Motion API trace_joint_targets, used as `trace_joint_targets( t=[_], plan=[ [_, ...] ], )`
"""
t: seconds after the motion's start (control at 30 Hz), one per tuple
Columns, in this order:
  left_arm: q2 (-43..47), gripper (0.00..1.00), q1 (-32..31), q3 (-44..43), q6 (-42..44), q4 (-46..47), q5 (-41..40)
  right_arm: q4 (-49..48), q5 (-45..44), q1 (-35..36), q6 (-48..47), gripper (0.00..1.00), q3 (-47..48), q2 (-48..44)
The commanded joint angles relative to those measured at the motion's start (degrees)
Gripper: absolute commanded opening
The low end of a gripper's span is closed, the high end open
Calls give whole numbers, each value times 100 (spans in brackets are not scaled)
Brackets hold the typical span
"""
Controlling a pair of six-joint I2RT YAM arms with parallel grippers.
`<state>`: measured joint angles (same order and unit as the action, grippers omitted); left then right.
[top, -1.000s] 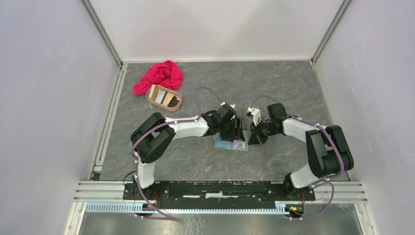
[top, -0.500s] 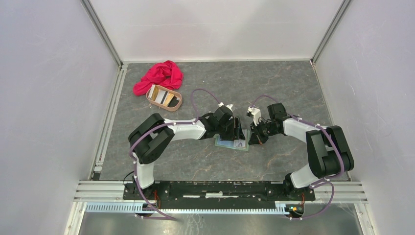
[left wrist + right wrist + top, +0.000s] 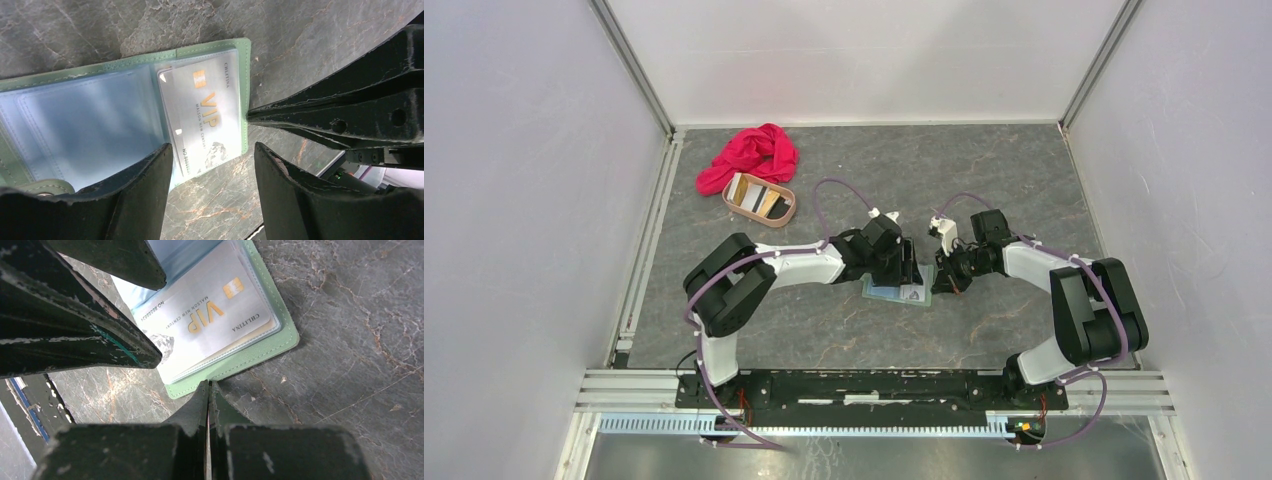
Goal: Put the credit cards into the card holder
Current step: Insert the credit card into the card holder.
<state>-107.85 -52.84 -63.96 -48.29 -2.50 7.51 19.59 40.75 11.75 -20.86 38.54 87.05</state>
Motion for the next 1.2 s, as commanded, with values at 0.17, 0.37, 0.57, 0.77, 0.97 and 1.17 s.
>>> trace_joint_targets(
  t=[0.17,0.37,0.57,0.77,0.97,1.17],
  plan=[
    [-66,67,-25,-389,162,-182,-138,-169,80,12,-48,0,13,-109],
    [-190,67,-29,-363,110,-58,15,-171,73,13,-49,0,5,-98],
    [-222,67,-94,-571,250,-543,-399,-180,73,15,-41,0,4,-75],
    [-342,67,-147,-680,292,-560,-268,-178,76,16,-41,0,6,-64],
    [-324,65,-157,-331,10,514,261,-170,80,17,-41,0,4,-70],
    [-113,65,-156,37,-141,1205,333,-174,91,14,-49,0,13,-91]
  ],
)
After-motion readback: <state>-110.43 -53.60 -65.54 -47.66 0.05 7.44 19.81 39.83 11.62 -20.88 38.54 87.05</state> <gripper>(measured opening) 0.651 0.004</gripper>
